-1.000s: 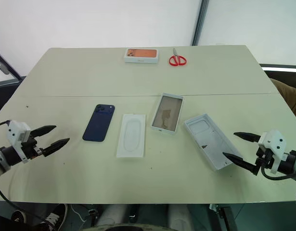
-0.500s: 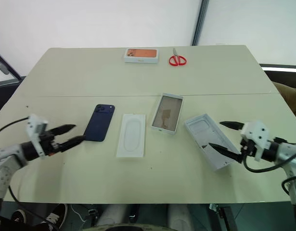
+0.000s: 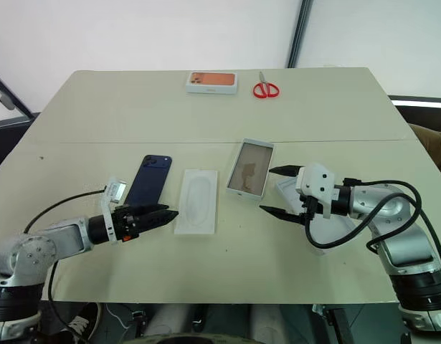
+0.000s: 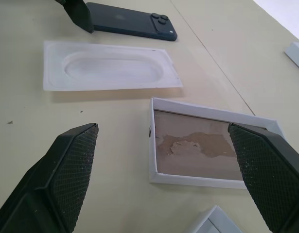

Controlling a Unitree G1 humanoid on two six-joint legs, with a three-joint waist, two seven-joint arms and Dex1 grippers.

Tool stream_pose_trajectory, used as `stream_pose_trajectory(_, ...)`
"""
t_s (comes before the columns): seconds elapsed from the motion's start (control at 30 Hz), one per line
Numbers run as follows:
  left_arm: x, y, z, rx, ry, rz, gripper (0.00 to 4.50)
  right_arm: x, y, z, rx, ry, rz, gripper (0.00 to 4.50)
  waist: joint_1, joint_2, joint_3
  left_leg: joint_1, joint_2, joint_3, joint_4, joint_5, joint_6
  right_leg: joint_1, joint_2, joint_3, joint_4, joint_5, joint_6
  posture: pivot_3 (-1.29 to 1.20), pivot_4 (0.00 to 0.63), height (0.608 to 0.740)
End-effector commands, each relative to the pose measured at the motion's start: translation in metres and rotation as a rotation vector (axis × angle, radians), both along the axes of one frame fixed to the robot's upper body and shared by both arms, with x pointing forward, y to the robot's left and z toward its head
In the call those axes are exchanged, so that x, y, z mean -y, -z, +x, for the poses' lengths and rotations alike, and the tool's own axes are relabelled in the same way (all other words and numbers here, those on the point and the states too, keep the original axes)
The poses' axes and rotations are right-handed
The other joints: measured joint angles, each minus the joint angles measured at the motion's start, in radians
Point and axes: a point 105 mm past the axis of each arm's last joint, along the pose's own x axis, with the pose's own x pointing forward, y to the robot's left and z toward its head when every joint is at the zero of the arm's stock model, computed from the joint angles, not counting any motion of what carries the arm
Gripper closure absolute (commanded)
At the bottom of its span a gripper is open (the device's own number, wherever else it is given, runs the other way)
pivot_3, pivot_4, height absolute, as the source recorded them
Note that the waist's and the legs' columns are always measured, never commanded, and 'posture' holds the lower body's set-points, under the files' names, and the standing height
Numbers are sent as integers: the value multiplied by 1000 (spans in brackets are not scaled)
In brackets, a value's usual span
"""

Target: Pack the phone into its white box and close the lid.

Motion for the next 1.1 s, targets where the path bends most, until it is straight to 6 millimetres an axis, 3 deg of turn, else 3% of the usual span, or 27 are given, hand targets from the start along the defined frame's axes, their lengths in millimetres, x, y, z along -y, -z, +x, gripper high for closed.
stream_pose_trajectory(0.03, -1, 5, 4, -47, -44, 2, 0, -8, -8, 2, 56, -20, 14, 22, -1, 0, 0, 0, 0, 0, 0, 0, 0, 0, 0, 0, 0, 0, 0, 0, 150, 740)
stream_pose_trajectory(0.3, 9, 24, -2, -144, -27, 27, 0, -8, -10, 7, 77, -8, 17, 22, 1, 1, 0, 0, 0, 0, 0, 0, 0, 0, 0, 0, 1, 0, 0, 0, 150, 740)
stream_pose_trajectory(0.43, 15, 29, 2, -192, -43, -65, 0, -12, -9, 8, 87, -10, 19, 22, 4, 1, -1, 1, -1, 0, 0, 0, 0, 1, -1, 0, 1, 0, 0, 0, 150, 740)
stream_pose_trajectory(0.53, 26, 27, 2, -184, -27, -89, 817, -15, -9, 8, 93, -14, 23, 0, 4, 1, -1, 1, -1, 0, 1, 0, 0, 2, -1, 0, 1, 0, 0, 0, 150, 740)
stream_pose_trajectory(0.77, 28, 32, 1, -213, -52, -105, 4492, -19, -10, 9, 105, -17, 26, 0, 0, 3, -2, 1, 0, 0, 1, 0, 0, 0, 0, 0, 1, 0, 0, 0, 150, 740)
stream_pose_trajectory(1.1, 25, 25, 3, -199, -84, -136, 4492, -21, -9, 11, 111, -18, 30, 0, 0, 3, -2, 1, -1, 0, 0, 0, 0, 1, 0, 0, 1, 0, 0, 0, 150, 740)
